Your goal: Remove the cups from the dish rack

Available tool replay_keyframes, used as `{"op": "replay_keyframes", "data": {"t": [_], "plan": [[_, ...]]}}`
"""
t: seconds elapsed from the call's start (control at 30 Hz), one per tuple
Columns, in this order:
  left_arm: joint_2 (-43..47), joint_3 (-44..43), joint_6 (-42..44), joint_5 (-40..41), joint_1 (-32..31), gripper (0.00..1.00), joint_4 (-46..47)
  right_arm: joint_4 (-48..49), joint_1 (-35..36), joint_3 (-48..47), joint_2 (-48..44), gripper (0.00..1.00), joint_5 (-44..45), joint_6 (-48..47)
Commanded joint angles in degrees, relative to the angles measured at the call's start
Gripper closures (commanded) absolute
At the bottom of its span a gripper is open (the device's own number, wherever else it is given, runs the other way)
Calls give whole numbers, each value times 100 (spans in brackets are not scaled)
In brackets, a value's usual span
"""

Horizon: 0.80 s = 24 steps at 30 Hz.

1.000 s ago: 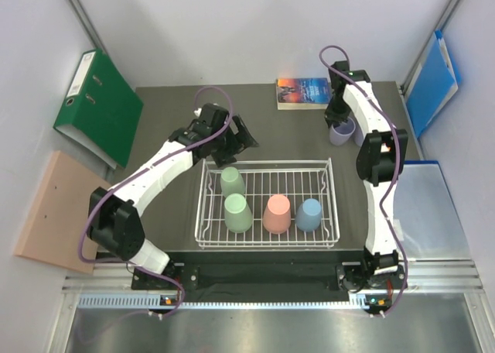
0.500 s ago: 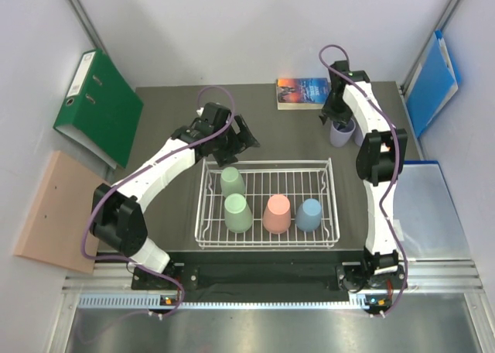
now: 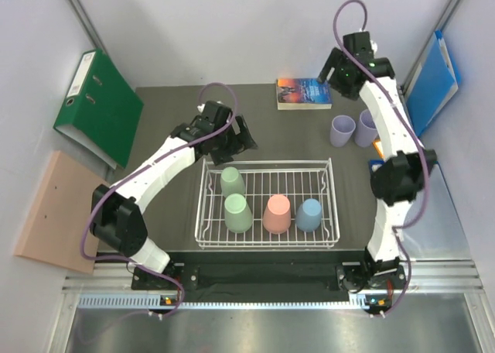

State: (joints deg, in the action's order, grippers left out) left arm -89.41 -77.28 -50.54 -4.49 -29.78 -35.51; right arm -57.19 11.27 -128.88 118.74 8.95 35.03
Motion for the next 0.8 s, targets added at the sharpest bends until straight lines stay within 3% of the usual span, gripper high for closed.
{"op": "replay_keyframes", "data": {"t": [0.0,0.07,0.1,0.2,0.47,0.57,0.77], "plan": [[169,-376,685,797,-247,2,-518,1206,445,984,-1728,1,-323,-434],[309,-429,1046,1317,-668,1,-885,1823,656,2323,-2700,0,-578,-767],[379,-420,1142,1998,-835,1,-992,2199,892,2741,-2994,0,-570,-839],[678,-297,1284,2880,-1389,1,-1352,2396,1402,3999,-3953,0,-351,-910],[1723,353,810,3384,-1539,1,-1600,3213,3152,6696,-5982,0,1170,-182],[1900,433,721,3543,-1540,1,-1582,3477,3557,7121,-6257,0,1434,91],[1848,546,555,3227,-1575,1,-1741,2942,3927,6745,-6152,0,1689,57]]}}
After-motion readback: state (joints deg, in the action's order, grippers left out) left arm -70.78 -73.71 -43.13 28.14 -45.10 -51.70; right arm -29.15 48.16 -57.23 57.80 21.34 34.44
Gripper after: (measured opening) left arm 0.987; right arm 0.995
